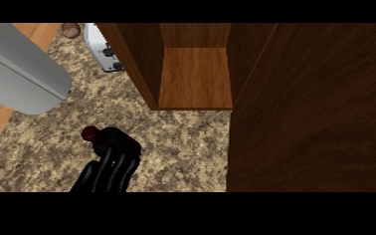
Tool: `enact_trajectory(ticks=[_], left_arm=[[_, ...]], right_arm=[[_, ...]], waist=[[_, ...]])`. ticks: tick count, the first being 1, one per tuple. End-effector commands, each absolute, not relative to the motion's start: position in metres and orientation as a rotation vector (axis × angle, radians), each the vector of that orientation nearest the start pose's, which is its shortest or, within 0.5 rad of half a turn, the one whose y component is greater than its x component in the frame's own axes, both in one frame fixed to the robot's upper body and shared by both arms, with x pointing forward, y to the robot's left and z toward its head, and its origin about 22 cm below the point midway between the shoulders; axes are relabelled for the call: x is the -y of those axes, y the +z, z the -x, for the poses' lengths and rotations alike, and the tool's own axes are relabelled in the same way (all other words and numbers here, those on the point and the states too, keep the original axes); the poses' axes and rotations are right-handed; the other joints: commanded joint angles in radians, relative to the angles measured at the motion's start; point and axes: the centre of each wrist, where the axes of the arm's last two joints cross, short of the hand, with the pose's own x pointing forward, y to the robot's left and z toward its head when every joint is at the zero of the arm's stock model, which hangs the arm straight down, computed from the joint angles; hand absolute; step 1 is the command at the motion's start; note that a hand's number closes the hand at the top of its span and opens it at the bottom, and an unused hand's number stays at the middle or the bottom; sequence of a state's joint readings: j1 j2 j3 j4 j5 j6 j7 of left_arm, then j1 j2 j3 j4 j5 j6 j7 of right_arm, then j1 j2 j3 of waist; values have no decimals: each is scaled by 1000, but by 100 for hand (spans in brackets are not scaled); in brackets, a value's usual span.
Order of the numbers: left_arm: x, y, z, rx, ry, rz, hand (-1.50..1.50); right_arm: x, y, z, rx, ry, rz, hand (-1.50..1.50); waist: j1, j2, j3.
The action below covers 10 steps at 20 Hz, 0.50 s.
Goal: Pick up the wine, place it into the cabinet and close the cabinet
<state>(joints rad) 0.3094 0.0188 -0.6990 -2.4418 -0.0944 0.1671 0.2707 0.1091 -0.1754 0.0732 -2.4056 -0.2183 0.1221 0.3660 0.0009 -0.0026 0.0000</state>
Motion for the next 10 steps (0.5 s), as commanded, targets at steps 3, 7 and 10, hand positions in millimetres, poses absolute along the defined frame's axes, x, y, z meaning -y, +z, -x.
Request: enact_trajectory(ticks=[3,7,10], left_arm=[[-151,179,-84,1859,-25,469,-150],[-147,170,-88,1870,-2,413,-150],[-157,166,-91,1860,15,398,-150]], right_arm=[[218,191,-128,1926,265,-266,-150],[225,194,-118,1937,220,-231,-150],[217,191,-134,1937,244,-219,-150]], waist=[[0,-1,0],[-2,-3,0],[2,-1,-1]])
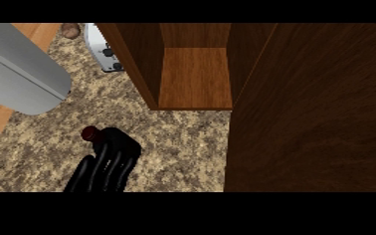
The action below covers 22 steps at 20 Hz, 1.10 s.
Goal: Pick up the wine, place it into the cabinet and close the cabinet
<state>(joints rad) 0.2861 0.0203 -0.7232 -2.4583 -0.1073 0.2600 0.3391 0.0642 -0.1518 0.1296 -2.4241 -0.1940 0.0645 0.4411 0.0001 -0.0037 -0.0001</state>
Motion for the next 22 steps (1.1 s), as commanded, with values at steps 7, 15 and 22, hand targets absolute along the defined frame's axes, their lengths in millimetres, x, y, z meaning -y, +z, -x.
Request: enact_trajectory(ticks=[7,15,22], left_arm=[[-178,179,-98,1868,36,319,-150],[-204,166,-116,1865,49,247,-150],[-233,148,-127,1789,88,243,-150]], right_arm=[[214,210,-127,1955,242,-238,-150],[213,191,-126,1946,212,-223,-150],[221,207,-108,1946,208,-224,-150]], waist=[[0,0,-1],[-2,1,-1],[-6,-1,-2]])
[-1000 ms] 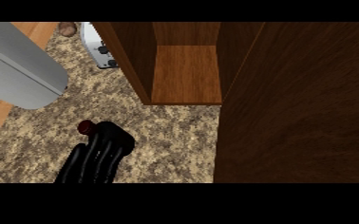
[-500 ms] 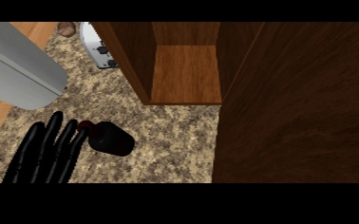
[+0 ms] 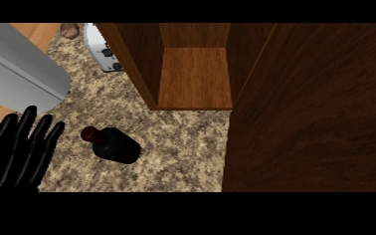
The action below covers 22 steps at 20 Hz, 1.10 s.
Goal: Pick up the wine, place it into the cabinet and close the cabinet
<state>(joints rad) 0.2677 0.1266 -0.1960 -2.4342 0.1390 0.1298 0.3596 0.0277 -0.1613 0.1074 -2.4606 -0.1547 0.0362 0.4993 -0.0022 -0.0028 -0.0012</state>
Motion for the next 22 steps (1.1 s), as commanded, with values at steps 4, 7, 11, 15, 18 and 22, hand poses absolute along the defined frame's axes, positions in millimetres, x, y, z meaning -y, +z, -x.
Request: enact_trajectory(ticks=[4,7,11,15,18,22], left_arm=[[-231,138,-141,1741,95,273,-150],[-238,116,-155,1706,82,271,-150],[-257,100,-155,1698,71,275,-150],[-255,86,-165,1646,75,275,-150],[-261,64,-188,1653,100,267,-150],[-267,43,-182,1698,118,195,-150]], right_arm=[[224,214,-111,1953,257,-236,-150],[218,213,-127,1939,259,-221,-150],[219,199,-123,1934,253,-226,-150],[216,209,-117,1940,255,-230,-150],[218,210,-112,1946,251,-232,-150],[221,211,-127,1933,243,-205,-150]], waist=[[-4,-1,0],[1,2,0],[0,1,1],[-2,1,1],[-9,2,1],[-1,2,1]])
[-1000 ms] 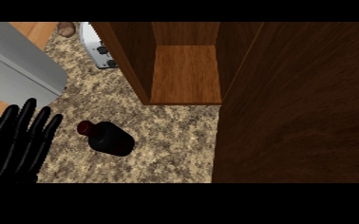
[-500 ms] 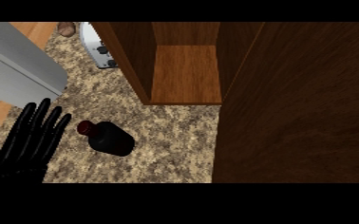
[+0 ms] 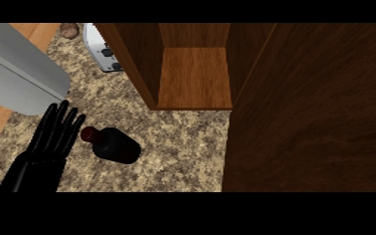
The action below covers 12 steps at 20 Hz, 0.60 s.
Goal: Pick up the wine, place it into the cabinet and close the cabinet
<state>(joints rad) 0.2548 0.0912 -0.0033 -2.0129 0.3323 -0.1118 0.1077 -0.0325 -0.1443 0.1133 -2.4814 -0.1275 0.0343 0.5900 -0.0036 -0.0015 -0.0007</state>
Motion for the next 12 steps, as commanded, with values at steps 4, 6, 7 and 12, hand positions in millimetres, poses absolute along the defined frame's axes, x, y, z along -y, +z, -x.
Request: enact_trajectory(ticks=[4,6,7,12], left_arm=[[-271,35,-183,1698,109,169,-150],[-272,2,-172,1681,99,212,-150],[-278,10,-172,1674,108,203,-150],[-283,-16,-188,1661,100,214,-150]], right_arm=[[216,225,-125,1944,267,-223,-150],[220,211,-130,1939,256,-222,-150],[223,213,-117,1943,244,-214,-150],[221,214,-119,1954,255,-218,-150]], waist=[[2,0,0],[1,0,0],[0,0,1],[-3,0,0]])
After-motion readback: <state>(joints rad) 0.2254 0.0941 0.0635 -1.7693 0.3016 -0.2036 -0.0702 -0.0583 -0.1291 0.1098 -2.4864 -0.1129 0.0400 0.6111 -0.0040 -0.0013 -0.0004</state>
